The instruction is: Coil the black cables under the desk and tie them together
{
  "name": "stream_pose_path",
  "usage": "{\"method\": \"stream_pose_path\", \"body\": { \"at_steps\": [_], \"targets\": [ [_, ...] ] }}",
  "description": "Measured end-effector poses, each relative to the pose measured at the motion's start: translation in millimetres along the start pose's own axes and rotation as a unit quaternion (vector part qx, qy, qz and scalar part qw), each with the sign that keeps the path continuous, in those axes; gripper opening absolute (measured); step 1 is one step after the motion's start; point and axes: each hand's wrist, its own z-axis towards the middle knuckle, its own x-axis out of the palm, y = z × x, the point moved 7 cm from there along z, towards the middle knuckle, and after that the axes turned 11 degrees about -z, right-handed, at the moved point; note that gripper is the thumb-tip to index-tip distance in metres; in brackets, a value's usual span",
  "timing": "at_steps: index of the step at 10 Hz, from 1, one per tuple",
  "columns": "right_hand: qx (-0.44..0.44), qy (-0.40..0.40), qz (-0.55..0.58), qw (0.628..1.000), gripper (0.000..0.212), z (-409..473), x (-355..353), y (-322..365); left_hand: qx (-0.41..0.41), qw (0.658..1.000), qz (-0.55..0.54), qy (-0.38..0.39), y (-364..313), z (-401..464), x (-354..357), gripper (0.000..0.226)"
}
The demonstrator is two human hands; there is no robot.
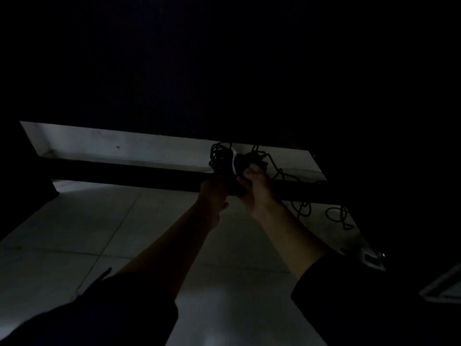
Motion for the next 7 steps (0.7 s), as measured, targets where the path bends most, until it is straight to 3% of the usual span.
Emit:
{"method": "stream_pose_path", "body": {
  "at_steps": [1,4,5,7],
  "targets": [
    [-0.035,-0.01,-0.051,0.998,0.045,-0.8,3.0,14.4,0.001,1.0,0.01,0.009,-4.4,-1.3,6.2,0.034],
    [-0.012,-0.046,-0.124,0.991,0.038,-15.2,-28.7,-4.7,-0.002,1.0,0.017,0.004,4.8,-23.1,11.0,0.017],
    [-0.002,-0.067,-0.138,0.988,0.033,-34.0,-50.0,-16.5,0.002,1.0,0.013,0.018,16.3,-40.0,18.9,0.029],
    [-0.003,-0.066,-0.166,0.984,0.022,-69.7,-78.0,-31.2,-0.015,0.997,0.07,0.034,43.4,-70.8,37.9,0.024]
  ]
}}
